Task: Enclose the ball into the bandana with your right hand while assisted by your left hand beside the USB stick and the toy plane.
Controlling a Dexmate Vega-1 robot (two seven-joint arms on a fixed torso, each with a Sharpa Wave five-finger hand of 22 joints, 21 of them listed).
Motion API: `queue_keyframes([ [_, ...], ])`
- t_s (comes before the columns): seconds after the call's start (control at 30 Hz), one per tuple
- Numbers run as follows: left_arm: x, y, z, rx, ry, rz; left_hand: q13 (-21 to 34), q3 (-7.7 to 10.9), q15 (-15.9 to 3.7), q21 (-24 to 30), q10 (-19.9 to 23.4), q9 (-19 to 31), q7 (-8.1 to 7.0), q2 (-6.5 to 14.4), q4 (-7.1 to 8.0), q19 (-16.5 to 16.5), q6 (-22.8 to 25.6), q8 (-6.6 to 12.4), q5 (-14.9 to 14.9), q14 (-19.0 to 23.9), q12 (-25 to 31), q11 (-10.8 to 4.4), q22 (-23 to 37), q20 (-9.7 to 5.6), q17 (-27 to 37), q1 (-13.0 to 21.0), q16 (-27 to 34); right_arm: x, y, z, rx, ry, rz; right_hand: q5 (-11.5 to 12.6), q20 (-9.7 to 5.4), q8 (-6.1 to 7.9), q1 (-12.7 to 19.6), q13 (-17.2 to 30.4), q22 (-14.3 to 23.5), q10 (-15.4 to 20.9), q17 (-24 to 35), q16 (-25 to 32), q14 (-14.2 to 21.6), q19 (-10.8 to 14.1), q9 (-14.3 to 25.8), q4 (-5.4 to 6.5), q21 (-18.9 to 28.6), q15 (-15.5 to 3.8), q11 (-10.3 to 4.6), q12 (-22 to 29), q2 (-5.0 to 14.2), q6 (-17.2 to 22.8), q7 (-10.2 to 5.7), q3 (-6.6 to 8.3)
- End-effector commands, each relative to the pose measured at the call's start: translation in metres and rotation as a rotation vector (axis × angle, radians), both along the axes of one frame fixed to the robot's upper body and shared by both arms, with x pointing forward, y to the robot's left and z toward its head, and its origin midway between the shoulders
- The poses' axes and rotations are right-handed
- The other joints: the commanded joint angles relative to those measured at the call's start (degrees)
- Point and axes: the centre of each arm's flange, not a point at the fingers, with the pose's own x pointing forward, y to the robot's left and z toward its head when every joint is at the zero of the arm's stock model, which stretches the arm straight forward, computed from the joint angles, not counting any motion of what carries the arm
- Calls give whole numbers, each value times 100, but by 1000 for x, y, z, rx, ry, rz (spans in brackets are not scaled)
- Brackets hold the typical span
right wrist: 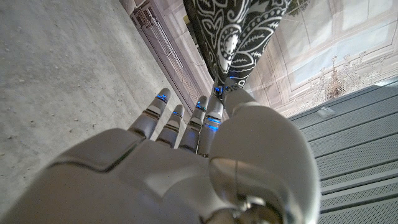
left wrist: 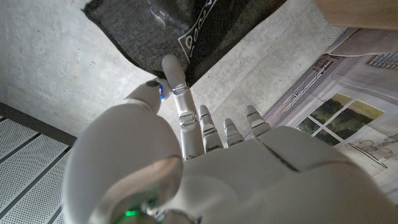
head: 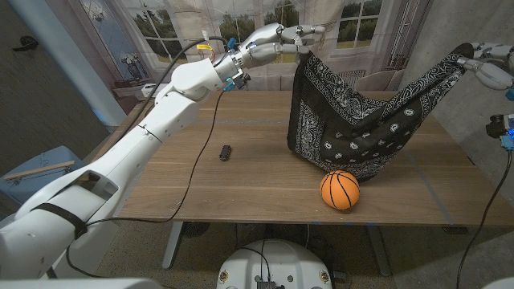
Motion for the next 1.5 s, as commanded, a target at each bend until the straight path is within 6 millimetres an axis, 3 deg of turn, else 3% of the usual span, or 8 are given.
queue_keyframes([
  [0.03, -7, -22, -9, 105, 38, -72, 29, 54, 19, 2, 46, 54, -88, 14, 9, -17, -61, 55, 63, 5, -34, 51, 30, 56, 19, -44, -12, -21, -21, -41, -15, 156, 45, -46, -31, 924, 51, 15, 11, -59, 21, -5, -17, 43, 6, -6, 26, -72, 53, 6, 41, 170, 73, 41],
  [0.27, -9, -30, -18, 158, 62, -109, 30, 70, 32, -9, 32, 117, -92, 6, 15, -42, -88, 87, 105, 1, -49, 97, 32, 65, 19, -69, -20, -29, -26, -63, 2, 210, 61, -57, -38, 936, 70, 16, 10, -62, 24, 16, -26, 60, 23, -13, 37, -51, 90, 24, 54, 153, 110, 35],
  [0.53, -13, -38, -26, 240, 80, -135, 32, 89, 53, -20, 19, 145, -101, 1, 23, -65, -103, 103, 153, -13, -64, 123, 33, 83, 19, -97, -31, -35, -26, -76, -8, 308, 97, -59, -18, 954, 95, 16, 9, -109, 23, 13, -91, 47, 46, -25, 36, 36, 150, 23, 57, 141, 148, 29],
  [1.07, -27, -27, -38, 414, 87, -127, 35, 185, 91, -14, 107, 280, -24, -3, -8, -44, -126, 195, 303, 98, -54, 236, 41, 131, 17, -109, -8, -37, -2, -72, -130, 552, 191, -17, -34, 1034, 164, 15, 10, -199, 6, -20, -296, 51, 128, -62, 50, 283, 383, 33, 40, 167, 287, 48],
  [1.33, -38, -31, -44, 465, 80, -202, 36, 211, 112, 25, 122, 175, -7, -10, -13, 57, -153, 126, 332, 138, -58, 250, 42, 155, 13, -126, -10, -44, 2, -76, -134, 646, 211, 177, 29, 1224, 191, 27, 8, 201, -8, 19, -228, 49, 240, -101, 59, 386, 630, 187, -101, 367, 547, 184],
  [1.5, -42, -36, -50, 505, 77, -224, 37, 217, 141, 37, 139, 96, 44, -16, -17, 89, -162, 72, 338, 172, -59, 235, 42, 182, 5, -139, -14, -45, 2, -83, -110, 710, 209, 311, 48, 1303, 153, 63, 10, 413, 0, 51, -156, 38, 311, -74, 61, 402, 698, 269, -132, 380, 560, 245],
])
